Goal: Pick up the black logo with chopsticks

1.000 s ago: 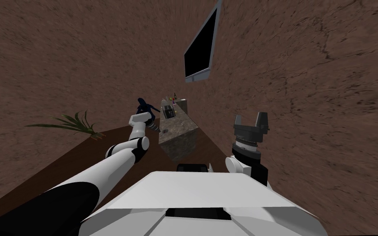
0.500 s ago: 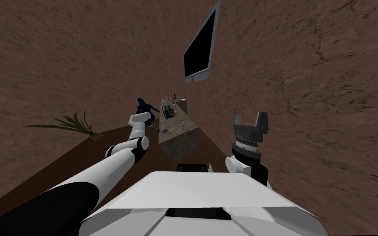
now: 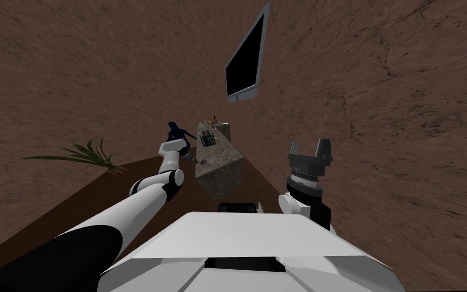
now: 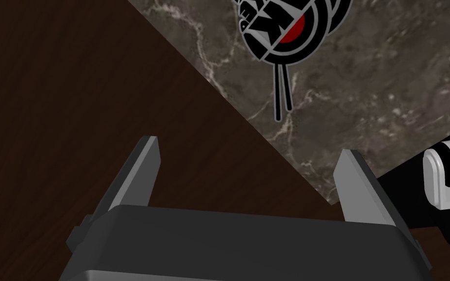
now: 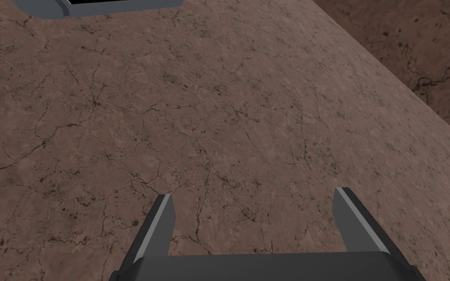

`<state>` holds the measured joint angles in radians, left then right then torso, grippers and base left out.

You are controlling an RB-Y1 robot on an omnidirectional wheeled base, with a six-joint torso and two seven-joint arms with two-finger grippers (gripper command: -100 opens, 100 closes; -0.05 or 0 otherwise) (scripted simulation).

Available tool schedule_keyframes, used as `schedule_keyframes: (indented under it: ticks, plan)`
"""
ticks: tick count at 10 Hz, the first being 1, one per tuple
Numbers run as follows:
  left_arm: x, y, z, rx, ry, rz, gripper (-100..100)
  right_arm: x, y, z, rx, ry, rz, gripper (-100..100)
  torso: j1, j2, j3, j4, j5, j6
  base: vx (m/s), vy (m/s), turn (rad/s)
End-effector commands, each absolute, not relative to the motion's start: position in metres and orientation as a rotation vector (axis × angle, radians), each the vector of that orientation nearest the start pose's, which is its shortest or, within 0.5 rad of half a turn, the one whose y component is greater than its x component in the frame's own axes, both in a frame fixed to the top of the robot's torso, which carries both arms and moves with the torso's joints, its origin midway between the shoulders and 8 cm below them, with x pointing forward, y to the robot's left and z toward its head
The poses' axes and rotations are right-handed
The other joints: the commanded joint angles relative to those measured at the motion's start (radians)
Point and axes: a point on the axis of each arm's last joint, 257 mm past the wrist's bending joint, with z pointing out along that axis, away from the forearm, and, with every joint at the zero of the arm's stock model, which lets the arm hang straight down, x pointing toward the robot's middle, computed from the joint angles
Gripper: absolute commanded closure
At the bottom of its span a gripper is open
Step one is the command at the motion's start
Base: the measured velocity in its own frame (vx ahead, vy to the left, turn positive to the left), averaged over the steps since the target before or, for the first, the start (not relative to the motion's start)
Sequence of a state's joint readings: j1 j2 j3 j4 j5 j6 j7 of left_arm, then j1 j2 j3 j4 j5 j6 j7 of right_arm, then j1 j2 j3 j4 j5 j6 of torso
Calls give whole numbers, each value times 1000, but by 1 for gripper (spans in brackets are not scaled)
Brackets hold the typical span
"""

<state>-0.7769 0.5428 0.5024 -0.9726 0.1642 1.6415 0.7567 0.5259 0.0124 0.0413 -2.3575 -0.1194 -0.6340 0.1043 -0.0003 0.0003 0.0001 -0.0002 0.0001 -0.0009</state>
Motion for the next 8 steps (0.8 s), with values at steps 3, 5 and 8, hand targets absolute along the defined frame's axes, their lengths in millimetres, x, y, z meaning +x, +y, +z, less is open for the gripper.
schedule_keyframes:
  ticks: [3,5,8]
  plan:
    - [487,443,-269,-2988,638,-269,-100,300,-281,72,566,415,1340,0,2,-3,-2,-1,0,0,45,32,-114]
    - [484,439,-273,-2991,651,-248,-100,300,-281,72,566,415,1340,0,1,-4,-3,-1,0,0,47,12,-30]
    - [484,439,-273,-2991,651,-248,-100,300,-281,72,566,415,1340,0,0,-2,-1,0,0,0,20,-1,24]
